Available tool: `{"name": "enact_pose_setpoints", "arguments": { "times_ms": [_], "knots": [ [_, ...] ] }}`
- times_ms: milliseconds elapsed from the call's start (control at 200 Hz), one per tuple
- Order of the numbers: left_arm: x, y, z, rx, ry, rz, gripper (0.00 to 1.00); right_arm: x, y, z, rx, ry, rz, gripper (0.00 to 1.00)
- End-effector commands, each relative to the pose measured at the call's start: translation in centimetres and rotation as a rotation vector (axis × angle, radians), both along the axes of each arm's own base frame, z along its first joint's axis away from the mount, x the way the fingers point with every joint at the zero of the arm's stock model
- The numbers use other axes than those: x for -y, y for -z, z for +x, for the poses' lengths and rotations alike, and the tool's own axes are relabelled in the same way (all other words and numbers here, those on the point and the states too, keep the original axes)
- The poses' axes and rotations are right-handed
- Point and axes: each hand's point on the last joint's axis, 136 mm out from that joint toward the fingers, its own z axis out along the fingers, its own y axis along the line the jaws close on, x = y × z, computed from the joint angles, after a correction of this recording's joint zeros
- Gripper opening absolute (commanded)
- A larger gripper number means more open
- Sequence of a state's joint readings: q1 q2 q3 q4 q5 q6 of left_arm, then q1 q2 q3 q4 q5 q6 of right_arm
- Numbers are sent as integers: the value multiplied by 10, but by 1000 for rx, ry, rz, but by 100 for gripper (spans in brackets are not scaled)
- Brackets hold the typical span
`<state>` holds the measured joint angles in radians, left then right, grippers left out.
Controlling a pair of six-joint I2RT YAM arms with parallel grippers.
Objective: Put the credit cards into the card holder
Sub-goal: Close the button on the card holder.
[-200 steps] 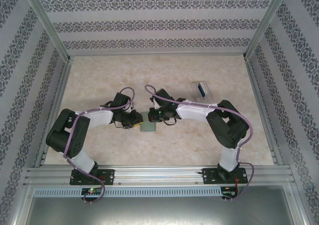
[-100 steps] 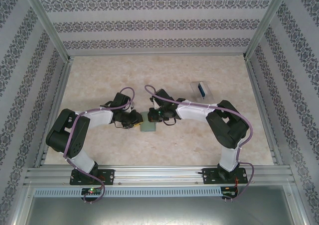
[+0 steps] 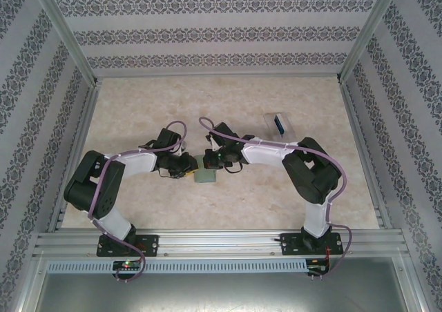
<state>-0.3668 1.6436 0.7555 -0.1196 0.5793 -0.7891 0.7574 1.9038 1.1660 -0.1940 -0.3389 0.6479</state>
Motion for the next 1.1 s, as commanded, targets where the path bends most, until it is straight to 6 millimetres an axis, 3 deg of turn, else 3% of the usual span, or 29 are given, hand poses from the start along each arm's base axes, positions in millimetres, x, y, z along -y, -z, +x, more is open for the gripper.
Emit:
{"name": "enact_pose_setpoints", "arguments": {
  "times_ms": [0, 265, 470, 555, 580, 635, 724, 874, 1059, 1094],
  "knots": [
    [10, 0, -2, -7, 37, -25, 21, -7, 21, -12, -53, -36, -29, 0],
    [10, 2, -2, -9, 35, -27, 21, 8, 46, -25, -98, -11, -106, 0],
    [11, 1, -2, -6, 39, -30, 21, 36, 77, -35, -143, 48, -232, 0],
    [12, -4, 0, 13, 44, -33, 23, 37, 76, -36, -147, 56, -213, 0],
    [12, -7, 2, 22, 45, -32, 24, 35, 71, -35, -138, 54, -203, 1],
    [11, -14, 5, 47, 48, -26, 26, 30, 53, -31, -111, 50, -178, 14],
    [6, -29, 10, 94, 45, 0, 30, 25, 12, -18, -27, 51, -146, 32],
    [-13, -56, 25, 177, -24, 47, 41, 28, -67, 1, 142, 62, -108, 47],
    [-48, -92, 40, 299, -147, 88, 51, 86, -141, 12, 347, 200, -129, 52],
    [-55, -98, 41, 325, -159, 113, 52, 100, -155, 12, 394, 227, -117, 57]
  ]
}}
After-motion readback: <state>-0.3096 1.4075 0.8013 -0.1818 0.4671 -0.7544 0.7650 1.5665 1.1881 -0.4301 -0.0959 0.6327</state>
